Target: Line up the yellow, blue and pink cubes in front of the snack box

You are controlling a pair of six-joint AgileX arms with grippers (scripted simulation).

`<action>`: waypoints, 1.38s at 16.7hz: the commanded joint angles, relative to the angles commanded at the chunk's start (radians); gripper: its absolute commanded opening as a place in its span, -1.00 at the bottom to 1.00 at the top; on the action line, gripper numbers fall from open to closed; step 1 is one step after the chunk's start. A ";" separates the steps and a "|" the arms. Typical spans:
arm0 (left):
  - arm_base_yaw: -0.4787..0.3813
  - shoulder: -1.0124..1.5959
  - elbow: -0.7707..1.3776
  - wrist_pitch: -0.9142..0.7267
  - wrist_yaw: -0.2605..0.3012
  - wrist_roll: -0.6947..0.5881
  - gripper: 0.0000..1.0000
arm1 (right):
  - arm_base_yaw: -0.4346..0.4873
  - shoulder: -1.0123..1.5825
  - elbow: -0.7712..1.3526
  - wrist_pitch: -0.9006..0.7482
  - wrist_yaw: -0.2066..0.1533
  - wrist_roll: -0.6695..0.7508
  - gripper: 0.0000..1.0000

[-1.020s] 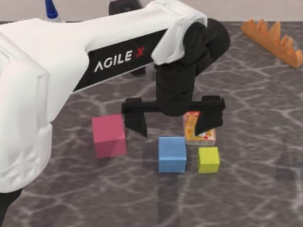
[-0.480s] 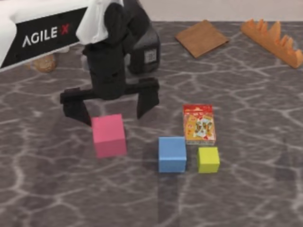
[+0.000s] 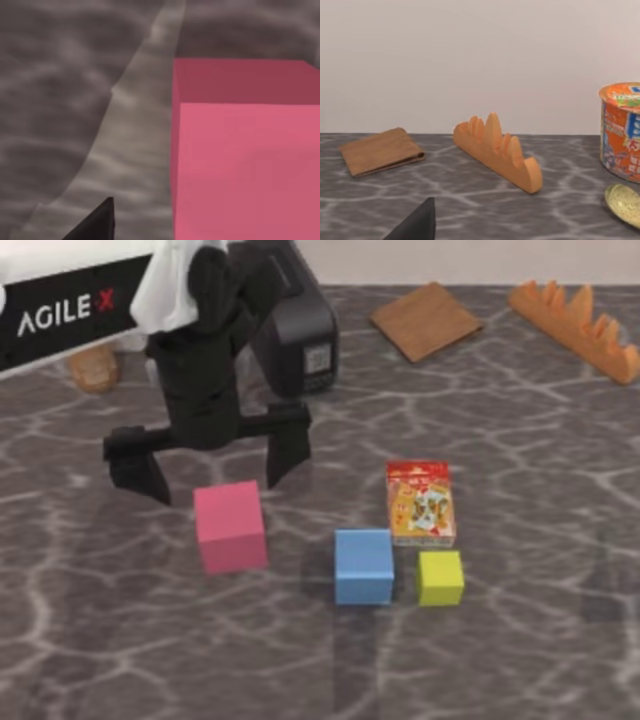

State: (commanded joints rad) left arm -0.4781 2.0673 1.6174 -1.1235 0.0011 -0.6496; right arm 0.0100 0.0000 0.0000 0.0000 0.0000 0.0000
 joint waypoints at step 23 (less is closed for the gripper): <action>0.005 0.110 -0.185 0.298 0.002 0.005 -0.36 | 0.000 0.000 0.000 0.000 0.000 0.000 1.00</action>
State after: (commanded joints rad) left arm -0.4732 2.1772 1.4324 -0.8259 0.0028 -0.6447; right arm 0.0100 0.0000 0.0000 0.0000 0.0000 0.0000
